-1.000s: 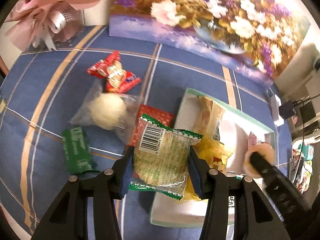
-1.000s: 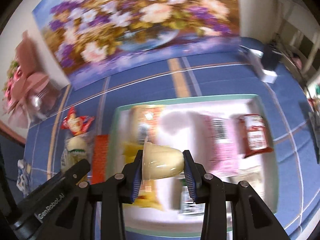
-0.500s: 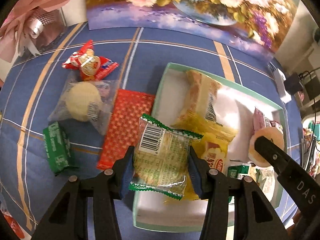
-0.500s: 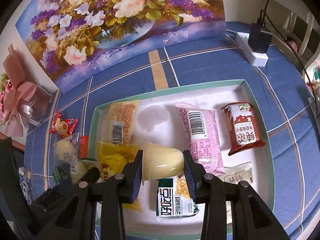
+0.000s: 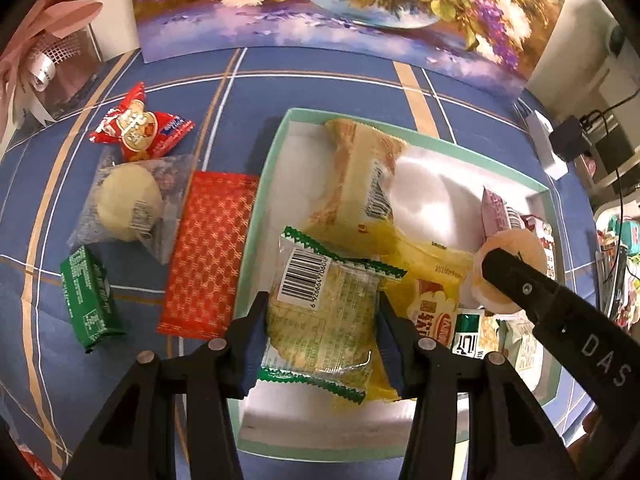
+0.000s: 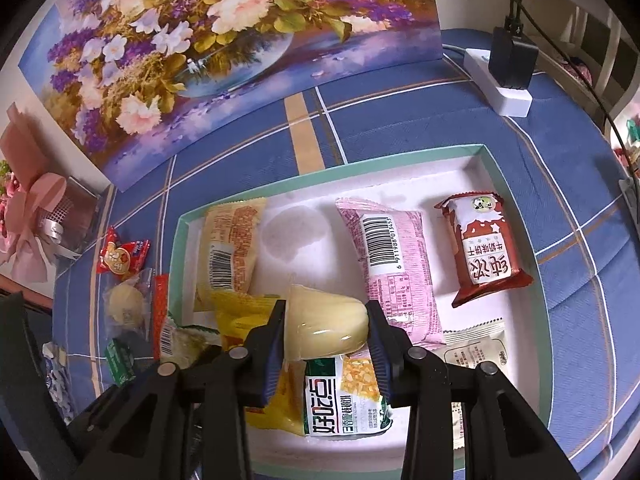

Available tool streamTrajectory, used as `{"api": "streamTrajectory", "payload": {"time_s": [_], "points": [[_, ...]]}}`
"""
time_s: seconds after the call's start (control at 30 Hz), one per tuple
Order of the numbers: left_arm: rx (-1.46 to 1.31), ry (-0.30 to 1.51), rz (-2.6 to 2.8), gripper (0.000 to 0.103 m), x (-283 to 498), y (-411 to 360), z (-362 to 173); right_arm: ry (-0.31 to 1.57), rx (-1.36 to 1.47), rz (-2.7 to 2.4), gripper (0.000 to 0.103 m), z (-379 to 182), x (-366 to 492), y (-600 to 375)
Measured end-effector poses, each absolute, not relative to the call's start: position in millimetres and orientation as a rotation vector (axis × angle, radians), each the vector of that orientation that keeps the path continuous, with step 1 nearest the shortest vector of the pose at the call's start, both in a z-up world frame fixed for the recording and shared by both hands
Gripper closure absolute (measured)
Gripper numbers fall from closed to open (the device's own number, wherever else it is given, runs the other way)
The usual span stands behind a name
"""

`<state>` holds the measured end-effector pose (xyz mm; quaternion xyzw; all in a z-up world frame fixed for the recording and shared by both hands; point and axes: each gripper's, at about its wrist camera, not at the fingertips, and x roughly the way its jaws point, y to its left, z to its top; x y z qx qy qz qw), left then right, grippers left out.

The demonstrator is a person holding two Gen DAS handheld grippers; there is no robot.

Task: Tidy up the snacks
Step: 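Release the biscuit pack from left tool while right tool sets the pudding cup in tray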

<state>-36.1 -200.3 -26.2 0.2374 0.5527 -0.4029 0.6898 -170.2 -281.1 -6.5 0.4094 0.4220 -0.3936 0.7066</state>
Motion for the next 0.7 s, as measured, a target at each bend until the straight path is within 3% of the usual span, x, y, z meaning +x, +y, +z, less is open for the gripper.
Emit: {"api": "streamTrajectory", "payload": {"time_s": [0.23, 0.43, 0.7], "points": [[0.524, 1.264, -0.883, 0.051, -33, -198, -32, 0.949, 0.912, -0.874, 0.063, -8, -168, -282], [0.498, 1.282, -0.877, 0.039, -29, -192, -29, 0.956, 0.915, -0.87, 0.062, -8, -167, -282], [0.478, 1.266, -0.885, 0.038, -24, -184, -9, 0.954, 0.906, -0.881, 0.06, -2, -167, -282]]}}
